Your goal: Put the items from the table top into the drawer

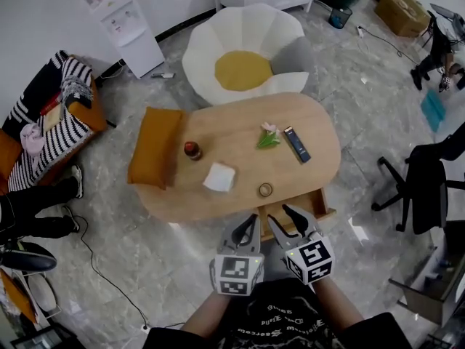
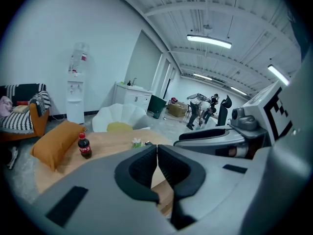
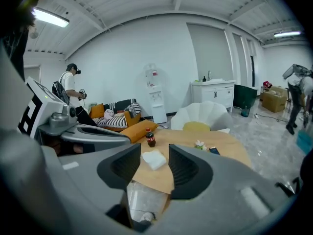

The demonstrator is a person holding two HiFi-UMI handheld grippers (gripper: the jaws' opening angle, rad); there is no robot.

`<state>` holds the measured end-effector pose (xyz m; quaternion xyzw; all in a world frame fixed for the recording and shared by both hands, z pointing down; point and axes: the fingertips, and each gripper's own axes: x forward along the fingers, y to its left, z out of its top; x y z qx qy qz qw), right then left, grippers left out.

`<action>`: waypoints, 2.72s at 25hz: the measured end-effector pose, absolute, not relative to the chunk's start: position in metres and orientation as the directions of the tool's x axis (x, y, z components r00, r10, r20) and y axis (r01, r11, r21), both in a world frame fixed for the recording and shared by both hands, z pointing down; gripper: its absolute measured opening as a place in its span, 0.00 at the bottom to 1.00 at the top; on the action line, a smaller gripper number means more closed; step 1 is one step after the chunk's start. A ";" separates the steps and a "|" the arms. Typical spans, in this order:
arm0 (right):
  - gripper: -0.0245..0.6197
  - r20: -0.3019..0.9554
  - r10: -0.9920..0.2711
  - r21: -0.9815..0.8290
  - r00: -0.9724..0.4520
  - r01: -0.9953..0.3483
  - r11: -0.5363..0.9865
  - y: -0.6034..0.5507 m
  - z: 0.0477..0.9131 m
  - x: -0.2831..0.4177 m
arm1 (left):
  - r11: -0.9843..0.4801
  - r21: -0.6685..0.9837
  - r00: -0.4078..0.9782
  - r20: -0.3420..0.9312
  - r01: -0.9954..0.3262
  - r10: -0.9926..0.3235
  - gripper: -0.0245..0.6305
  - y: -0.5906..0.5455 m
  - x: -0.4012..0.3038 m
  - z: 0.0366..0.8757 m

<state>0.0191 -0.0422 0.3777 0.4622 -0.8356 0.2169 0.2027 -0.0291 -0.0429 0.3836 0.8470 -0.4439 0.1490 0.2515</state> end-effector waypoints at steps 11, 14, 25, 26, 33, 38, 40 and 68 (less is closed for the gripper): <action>0.36 0.570 -0.614 -0.208 -0.546 -0.819 0.535 -0.059 0.409 0.027 | -0.421 0.297 0.515 0.518 -0.857 -0.683 0.06 -0.057 -0.022 0.411; 0.38 0.576 -0.605 -0.209 -0.550 -0.814 0.542 -0.065 0.419 0.028 | -0.430 0.281 0.512 0.534 -0.858 -0.673 0.06 -0.060 -0.016 0.422; 0.42 0.612 -0.568 -0.212 -0.551 -0.806 0.553 -0.083 0.471 0.033 | -0.326 0.297 0.440 0.555 -0.898 -0.706 0.06 -0.081 -0.010 0.466; 0.42 0.617 -0.563 -0.212 -0.551 -0.805 0.554 -0.084 0.477 0.033 | -0.326 0.291 0.436 0.559 -0.900 -0.705 0.06 -0.082 -0.009 0.471; 0.44 0.653 -0.528 -0.216 -0.543 -0.801 0.557 -0.086 0.520 0.041 | -0.306 0.272 0.409 0.583 -0.912 -0.702 0.06 -0.087 -0.007 0.506; 0.45 0.663 -0.523 -0.222 -0.535 -0.808 0.546 -0.096 0.551 0.047 | -0.291 0.296 0.413 0.575 -0.910 -0.706 0.06 -0.095 -0.004 0.526; 0.46 0.666 -0.523 -0.222 -0.532 -0.810 0.542 -0.100 0.561 0.046 | -0.294 0.285 0.409 0.584 -0.912 -0.702 0.06 -0.097 -0.003 0.538; 0.50 0.798 -0.391 -0.203 -0.457 -0.817 0.540 -0.115 0.693 0.038 | -0.252 0.285 0.381 0.678 -0.925 -0.628 0.06 -0.098 -0.001 0.655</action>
